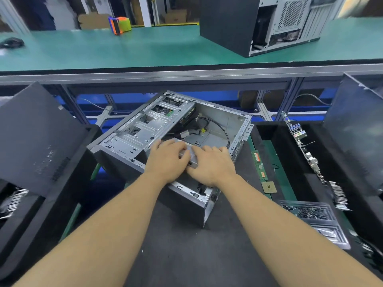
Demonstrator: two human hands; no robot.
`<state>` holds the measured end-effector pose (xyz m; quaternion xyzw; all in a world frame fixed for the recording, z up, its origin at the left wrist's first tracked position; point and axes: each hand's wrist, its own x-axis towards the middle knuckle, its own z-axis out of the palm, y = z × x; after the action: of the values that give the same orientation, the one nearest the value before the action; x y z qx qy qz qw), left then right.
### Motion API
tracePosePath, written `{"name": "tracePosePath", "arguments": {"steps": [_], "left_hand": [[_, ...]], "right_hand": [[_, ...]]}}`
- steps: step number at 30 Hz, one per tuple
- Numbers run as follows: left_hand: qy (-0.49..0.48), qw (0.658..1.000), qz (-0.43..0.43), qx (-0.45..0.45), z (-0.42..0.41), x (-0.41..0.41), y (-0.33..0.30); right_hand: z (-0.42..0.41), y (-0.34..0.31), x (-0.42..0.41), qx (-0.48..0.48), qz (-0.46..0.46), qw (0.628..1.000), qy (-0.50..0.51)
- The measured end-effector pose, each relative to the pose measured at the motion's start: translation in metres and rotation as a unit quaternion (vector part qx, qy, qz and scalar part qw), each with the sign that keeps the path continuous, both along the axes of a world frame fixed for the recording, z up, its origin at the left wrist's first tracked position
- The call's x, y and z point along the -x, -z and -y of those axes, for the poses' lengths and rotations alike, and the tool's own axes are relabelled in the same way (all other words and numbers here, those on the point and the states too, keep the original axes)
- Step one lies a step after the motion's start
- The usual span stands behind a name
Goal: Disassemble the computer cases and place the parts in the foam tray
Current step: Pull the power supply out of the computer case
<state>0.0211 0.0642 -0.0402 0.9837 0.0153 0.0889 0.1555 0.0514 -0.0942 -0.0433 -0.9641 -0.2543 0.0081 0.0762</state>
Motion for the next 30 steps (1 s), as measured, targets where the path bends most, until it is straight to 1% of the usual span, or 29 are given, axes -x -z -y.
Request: {"name": "tracePosePath", "arguments": {"steps": [2,4,7,10,13,14,15,16,17,19,22,24,25,26,28,30], "left_hand": [[-0.023,0.999,-0.024,-0.005,0.01,0.002,0.003],[-0.022,1.0,-0.016,-0.005,0.015,0.005,0.005],[-0.029,1.0,-0.004,0.004,0.013,0.006,0.004],[-0.021,1.0,0.007,0.019,0.013,0.006,0.001],[-0.03,0.998,0.022,0.058,0.01,0.011,-0.002],[-0.034,0.997,0.019,0.063,0.009,0.012,-0.002],[-0.037,0.997,0.016,0.063,0.01,0.012,-0.002],[-0.038,0.997,0.016,0.061,0.01,0.011,-0.001],[-0.038,0.997,0.018,0.061,0.011,0.011,-0.001],[-0.04,0.997,0.026,0.058,0.011,0.009,0.0],[-0.041,0.998,0.034,0.046,0.011,0.007,0.004],[-0.047,0.996,0.042,0.061,0.011,0.005,0.005],[-0.051,0.994,0.055,0.077,0.01,0.005,0.005],[-0.055,0.992,0.071,0.093,0.01,0.006,0.004],[-0.068,0.986,0.093,0.121,0.01,0.009,0.002],[-0.079,0.982,0.096,0.142,0.01,0.011,0.0]], "right_hand": [[0.0,-0.002,0.0,-0.015,-0.009,1.0,0.002],[-0.001,-0.005,0.0,-0.018,-0.024,1.0,0.003],[-0.002,-0.014,-0.003,-0.016,-0.074,0.997,0.016],[-0.011,-0.028,-0.012,-0.004,-0.173,0.985,0.022],[-0.029,-0.04,-0.03,0.048,-0.291,0.955,-0.034],[-0.033,-0.042,-0.035,0.07,-0.305,0.949,-0.036],[-0.037,-0.04,-0.04,0.092,-0.291,0.952,-0.03],[-0.04,-0.035,-0.043,0.105,-0.258,0.96,-0.026],[-0.042,-0.03,-0.044,0.101,-0.229,0.968,-0.031],[-0.043,-0.019,-0.043,0.042,-0.227,0.972,-0.053],[-0.041,-0.016,-0.044,-0.062,-0.23,0.966,-0.097],[-0.044,-0.022,-0.043,-0.089,-0.224,0.963,-0.119],[-0.048,-0.025,-0.043,-0.083,-0.226,0.964,-0.116],[-0.051,-0.026,-0.044,-0.068,-0.228,0.966,-0.101],[-0.057,-0.029,-0.048,-0.051,-0.24,0.969,-0.041],[-0.059,-0.033,-0.054,-0.056,-0.262,0.963,0.017]]}}
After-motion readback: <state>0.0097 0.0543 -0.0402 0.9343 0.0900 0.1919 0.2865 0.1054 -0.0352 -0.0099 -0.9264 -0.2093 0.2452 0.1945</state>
